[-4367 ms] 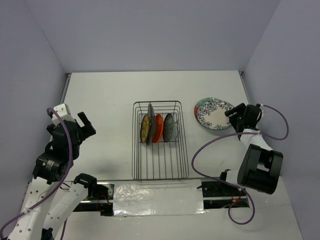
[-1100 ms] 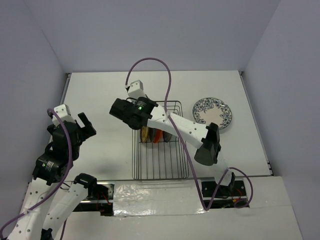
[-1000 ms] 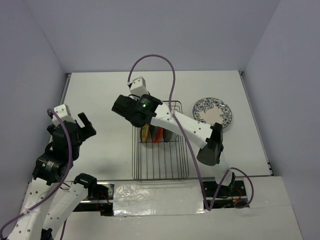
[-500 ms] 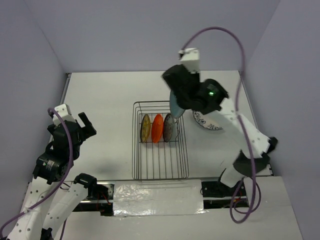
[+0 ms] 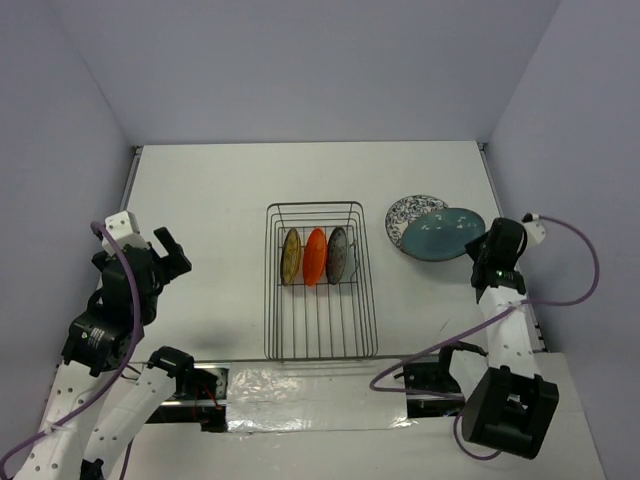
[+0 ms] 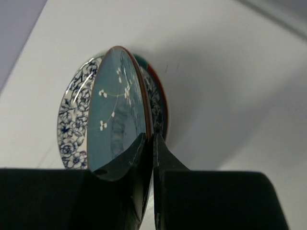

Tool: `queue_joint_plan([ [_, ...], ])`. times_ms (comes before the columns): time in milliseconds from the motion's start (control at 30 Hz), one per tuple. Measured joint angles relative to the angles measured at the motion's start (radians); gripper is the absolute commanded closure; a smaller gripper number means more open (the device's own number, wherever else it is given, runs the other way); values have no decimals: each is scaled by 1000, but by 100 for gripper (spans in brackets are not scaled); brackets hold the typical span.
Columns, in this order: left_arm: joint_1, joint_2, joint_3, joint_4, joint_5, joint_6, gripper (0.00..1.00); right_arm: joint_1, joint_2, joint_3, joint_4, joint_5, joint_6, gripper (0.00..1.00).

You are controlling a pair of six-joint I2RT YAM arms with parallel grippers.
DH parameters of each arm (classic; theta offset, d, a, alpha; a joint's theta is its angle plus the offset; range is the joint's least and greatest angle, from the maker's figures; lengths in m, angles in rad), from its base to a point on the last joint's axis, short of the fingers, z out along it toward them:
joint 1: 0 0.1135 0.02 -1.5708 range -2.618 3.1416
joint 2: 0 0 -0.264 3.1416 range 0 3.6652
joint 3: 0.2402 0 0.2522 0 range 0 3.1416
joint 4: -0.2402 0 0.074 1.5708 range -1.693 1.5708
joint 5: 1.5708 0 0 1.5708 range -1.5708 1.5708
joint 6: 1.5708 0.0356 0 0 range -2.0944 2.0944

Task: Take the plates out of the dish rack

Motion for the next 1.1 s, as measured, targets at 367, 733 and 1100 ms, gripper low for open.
queue_joint_plan([
  [367, -10, 4, 0, 0, 1, 0, 0, -85, 85, -272, 514, -285, 166, 95],
  [733, -11, 14, 0, 0, 1, 0, 0, -90, 189, -309, 592, -223, 281, 63],
  [1100, -11, 20, -2, 1, 1, 0, 1, -84, 282, -282, 550, -269, 285, 25],
])
